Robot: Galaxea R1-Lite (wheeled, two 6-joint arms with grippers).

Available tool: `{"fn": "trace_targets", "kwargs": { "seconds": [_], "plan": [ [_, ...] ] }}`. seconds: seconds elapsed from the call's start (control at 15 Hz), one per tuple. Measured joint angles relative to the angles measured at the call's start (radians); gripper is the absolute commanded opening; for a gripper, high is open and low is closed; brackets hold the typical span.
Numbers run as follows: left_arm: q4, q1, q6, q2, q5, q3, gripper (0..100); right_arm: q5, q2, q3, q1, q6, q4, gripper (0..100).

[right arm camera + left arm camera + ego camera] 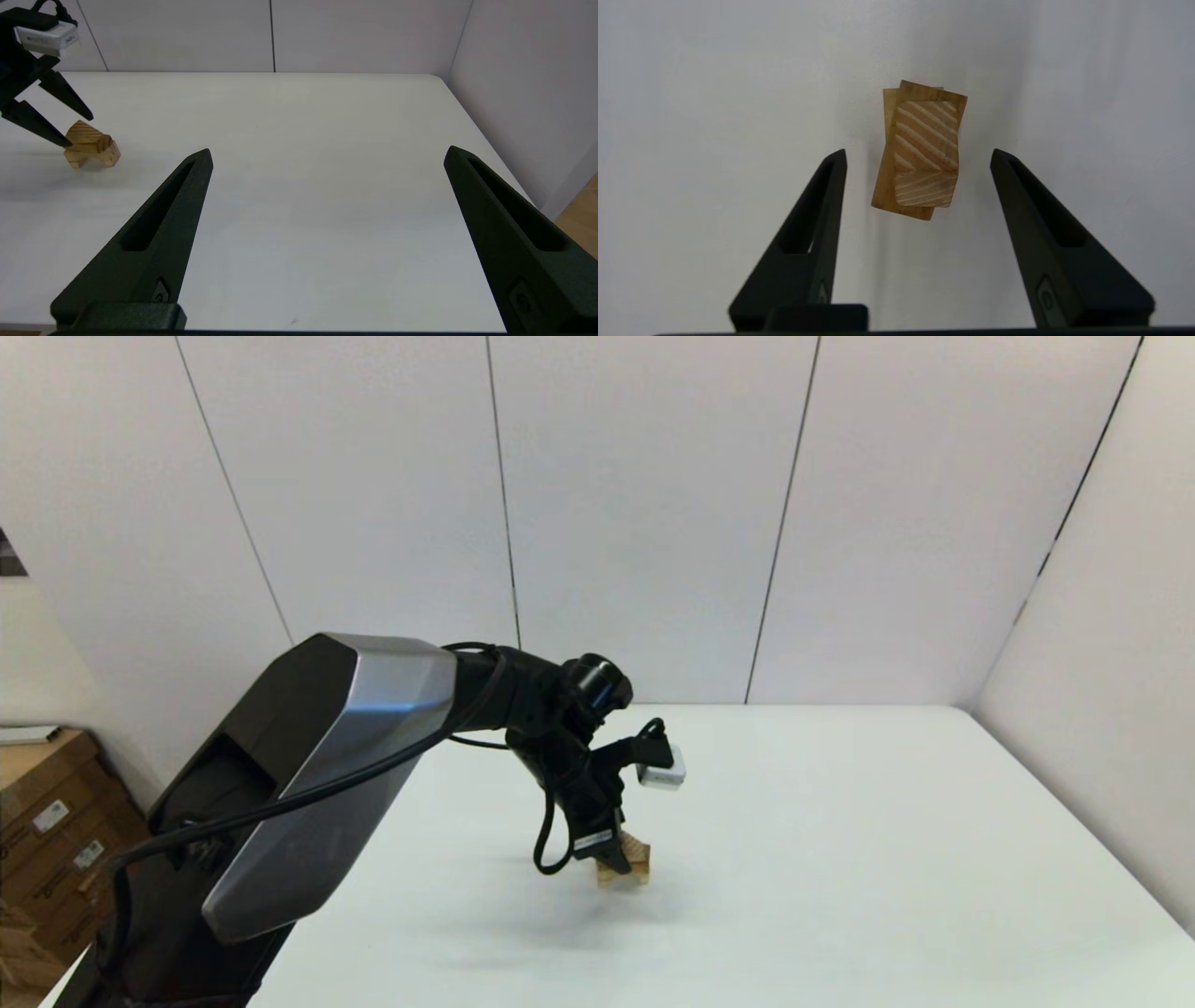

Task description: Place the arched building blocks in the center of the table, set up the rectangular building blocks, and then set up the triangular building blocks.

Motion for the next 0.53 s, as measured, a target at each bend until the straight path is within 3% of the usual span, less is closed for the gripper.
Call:
{"fn": "trace_targets", "kwargs": {
  "seconds": [0.33,0.53],
  "plan": [
    [0.004,0.025,-0.057,-0.089,-0.003,0.0,100,0.0,0.0,0.0,0.0,0.0,0.0,100],
    [0.086,0.058,-0.096,-0.226,-0.006,0.005,100,0.0,0.0,0.0,0.0,0.0,0.0,100]
  ]
}}
